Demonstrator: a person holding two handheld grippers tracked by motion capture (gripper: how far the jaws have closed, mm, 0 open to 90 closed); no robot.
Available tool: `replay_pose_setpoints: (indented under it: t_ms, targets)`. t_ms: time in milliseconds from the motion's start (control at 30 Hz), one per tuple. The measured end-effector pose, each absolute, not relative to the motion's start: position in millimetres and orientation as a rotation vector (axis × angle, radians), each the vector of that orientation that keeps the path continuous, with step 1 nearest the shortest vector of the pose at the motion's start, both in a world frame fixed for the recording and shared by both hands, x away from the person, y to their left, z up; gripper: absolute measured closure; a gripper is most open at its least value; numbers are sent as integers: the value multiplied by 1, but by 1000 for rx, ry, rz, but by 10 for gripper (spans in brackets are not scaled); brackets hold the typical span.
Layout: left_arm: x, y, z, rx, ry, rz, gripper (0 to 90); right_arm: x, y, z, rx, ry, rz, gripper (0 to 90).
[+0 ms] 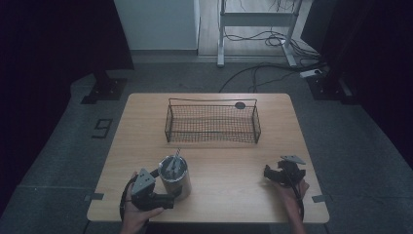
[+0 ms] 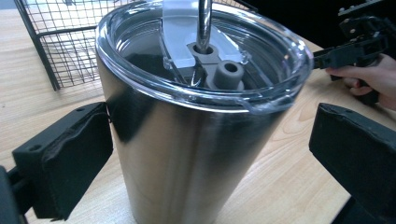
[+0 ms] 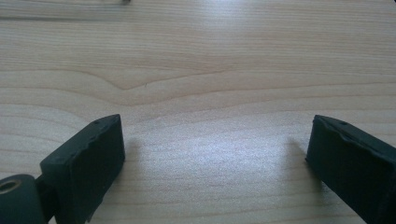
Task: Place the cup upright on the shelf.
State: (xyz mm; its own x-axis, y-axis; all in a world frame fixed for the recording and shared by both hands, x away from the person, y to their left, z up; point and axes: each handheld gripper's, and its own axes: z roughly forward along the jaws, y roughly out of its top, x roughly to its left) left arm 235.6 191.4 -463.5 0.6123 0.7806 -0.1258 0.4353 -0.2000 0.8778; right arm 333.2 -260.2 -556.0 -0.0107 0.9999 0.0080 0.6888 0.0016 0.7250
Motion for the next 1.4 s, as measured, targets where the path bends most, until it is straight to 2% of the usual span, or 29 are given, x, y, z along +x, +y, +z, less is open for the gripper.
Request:
replay_pose_setpoints:
  t_ms: [1067,1400]
  targets:
    - [268,160,-489,1815,1033,568,0,333,-260,-556,1743,1749,757,40]
    - [267,161,-489,1824,1022,597,33,333,-260,-556,1743,1750,758,40]
